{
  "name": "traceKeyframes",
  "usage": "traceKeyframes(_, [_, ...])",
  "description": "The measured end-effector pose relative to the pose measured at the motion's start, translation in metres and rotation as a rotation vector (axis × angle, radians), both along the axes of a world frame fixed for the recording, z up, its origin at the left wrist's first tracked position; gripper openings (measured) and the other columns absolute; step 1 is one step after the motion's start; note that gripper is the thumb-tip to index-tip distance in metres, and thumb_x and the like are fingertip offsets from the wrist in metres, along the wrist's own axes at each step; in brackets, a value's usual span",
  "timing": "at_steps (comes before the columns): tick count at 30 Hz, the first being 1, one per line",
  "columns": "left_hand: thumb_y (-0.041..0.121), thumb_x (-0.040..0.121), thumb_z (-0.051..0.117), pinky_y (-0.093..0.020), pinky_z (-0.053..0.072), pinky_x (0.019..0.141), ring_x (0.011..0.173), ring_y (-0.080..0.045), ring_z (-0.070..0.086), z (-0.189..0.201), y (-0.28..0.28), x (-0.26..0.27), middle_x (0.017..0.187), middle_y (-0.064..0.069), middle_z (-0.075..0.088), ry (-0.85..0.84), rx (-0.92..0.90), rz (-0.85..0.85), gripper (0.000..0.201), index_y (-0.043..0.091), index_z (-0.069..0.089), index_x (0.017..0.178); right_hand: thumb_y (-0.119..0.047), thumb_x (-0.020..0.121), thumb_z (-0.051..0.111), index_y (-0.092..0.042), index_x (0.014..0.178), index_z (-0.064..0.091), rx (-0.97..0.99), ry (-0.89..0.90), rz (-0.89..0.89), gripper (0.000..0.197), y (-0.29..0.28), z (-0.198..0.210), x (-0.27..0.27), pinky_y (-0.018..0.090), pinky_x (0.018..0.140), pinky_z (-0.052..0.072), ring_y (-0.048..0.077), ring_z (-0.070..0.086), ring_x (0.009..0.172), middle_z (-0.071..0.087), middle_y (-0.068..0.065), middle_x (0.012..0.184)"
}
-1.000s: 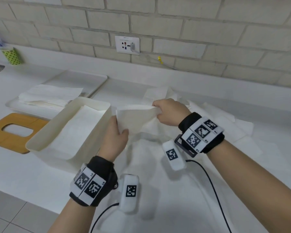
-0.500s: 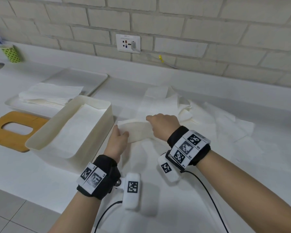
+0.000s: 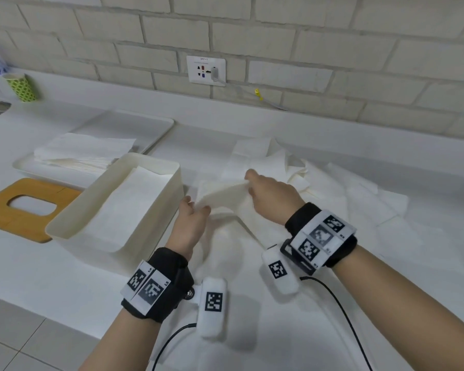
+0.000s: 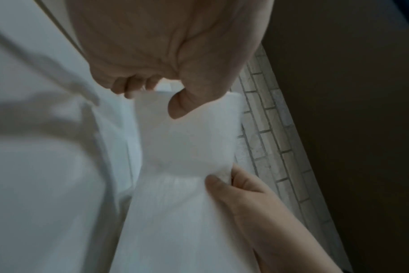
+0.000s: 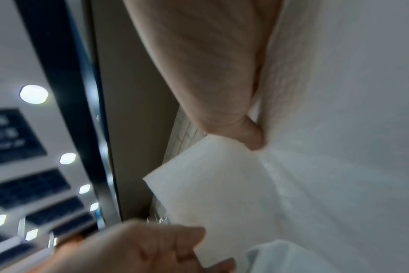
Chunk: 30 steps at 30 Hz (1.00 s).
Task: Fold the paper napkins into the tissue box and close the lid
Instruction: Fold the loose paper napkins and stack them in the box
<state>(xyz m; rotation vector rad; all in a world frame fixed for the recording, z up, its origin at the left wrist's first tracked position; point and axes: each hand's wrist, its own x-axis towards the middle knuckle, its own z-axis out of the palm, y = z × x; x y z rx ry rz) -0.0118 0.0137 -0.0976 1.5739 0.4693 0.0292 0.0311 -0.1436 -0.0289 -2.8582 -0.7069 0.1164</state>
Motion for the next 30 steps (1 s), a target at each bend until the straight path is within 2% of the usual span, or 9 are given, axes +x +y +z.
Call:
traceKeyframes(3, [0.027,0.096,0.052,-0.039,0.044,0.102,0.106,-0.02,0.058,0.015,-0.003,-0.008,0.12,-0.004,0.058,0.001,-0.027,-0.103,0.023,0.018,0.054,0.117,-0.015,0.098,0.036,-0.011,0.111,0.037,0.399,0.22,-0.106,0.013,-0.005,0.007,0.007,0.028,0.058,0.037,0.019,0.048,0.067,0.047,0.002,0.075])
traceKeyframes(5, [0.025,0.096,0.054,-0.03,0.053,0.083,0.083,-0.012,0.065,0.028,-0.008,-0.013,0.099,0.004,0.067,-0.035,-0.08,-0.18,0.01,0.021,0.059,0.103,-0.018,0.096,0.041,-0.009,0.114,0.041,0.62,0.381,-0.195,0.021,-0.002,0.004,0.009,0.028,0.071,0.046,0.017,0.054,0.079,0.054,0.002,0.087])
traceKeyframes(7, [0.02,0.092,0.06,-0.023,0.054,0.066,0.075,-0.008,0.068,0.037,-0.008,-0.018,0.091,0.005,0.071,-0.079,-0.092,-0.22,0.012,0.019,0.062,0.104,-0.017,0.092,0.045,-0.008,0.119,0.046,0.846,0.585,-0.299,0.029,0.003,-0.004,0.009,0.041,0.085,0.051,0.023,0.06,0.095,0.06,0.007,0.106])
traceKeyframes(11, [0.02,0.069,0.067,-0.03,0.055,0.075,0.093,-0.019,0.068,0.042,-0.001,-0.024,0.104,-0.002,0.071,-0.054,0.032,-0.323,0.041,0.016,0.062,0.11,-0.001,0.095,0.042,-0.008,0.092,0.053,1.141,0.914,-0.484,0.014,0.01,-0.012,0.005,0.026,0.055,0.051,0.019,0.059,0.071,0.061,0.007,0.083])
traceKeyframes(14, [0.018,0.067,0.064,-0.025,0.052,0.071,0.1,-0.019,0.065,0.045,0.009,-0.03,0.113,-0.004,0.067,-0.067,0.141,-0.359,0.057,0.012,0.053,0.123,0.001,0.094,0.042,-0.009,0.083,0.049,1.163,0.846,-0.474,0.017,0.014,-0.013,0.01,0.026,0.054,0.047,0.018,0.055,0.067,0.056,0.006,0.079])
traceKeyframes(18, [0.015,0.069,0.066,-0.023,0.053,0.077,0.104,-0.013,0.062,0.056,0.021,-0.045,0.115,0.003,0.064,-0.103,0.243,-0.432,0.059,0.022,0.049,0.126,0.001,0.094,0.039,-0.007,0.113,0.052,1.185,0.714,-0.369,0.024,0.021,-0.004,0.022,0.028,0.064,0.049,0.018,0.057,0.077,0.059,0.01,0.099])
traceKeyframes(23, [0.001,0.082,0.064,-0.018,0.049,0.066,0.085,-0.009,0.066,0.077,0.053,-0.066,0.099,0.002,0.067,-0.159,0.321,-0.303,0.072,0.052,0.033,0.123,0.003,0.086,0.052,-0.009,0.09,0.053,0.902,0.27,-0.138,0.013,0.04,0.012,0.034,0.036,0.067,0.054,0.022,0.057,0.075,0.059,0.012,0.088])
traceKeyframes(27, [0.003,0.086,0.062,-0.01,0.046,0.057,0.07,-0.006,0.062,0.088,0.086,-0.073,0.097,0.003,0.065,-0.147,0.423,-0.129,0.033,0.032,0.065,0.102,0.007,0.082,0.052,-0.006,0.1,0.056,0.833,0.07,0.032,0.022,0.069,0.026,0.037,0.03,0.066,0.054,0.017,0.054,0.071,0.056,0.007,0.089])
traceKeyframes(30, [0.009,0.087,0.063,-0.018,0.046,0.065,0.083,-0.019,0.062,0.089,0.109,-0.07,0.1,0.0,0.065,-0.083,0.483,0.002,0.021,0.027,0.068,0.094,0.011,0.082,0.045,-0.007,0.108,0.053,0.795,-0.039,0.122,0.033,0.095,0.034,0.039,0.026,0.072,0.047,0.001,0.041,0.061,0.051,0.002,0.091])
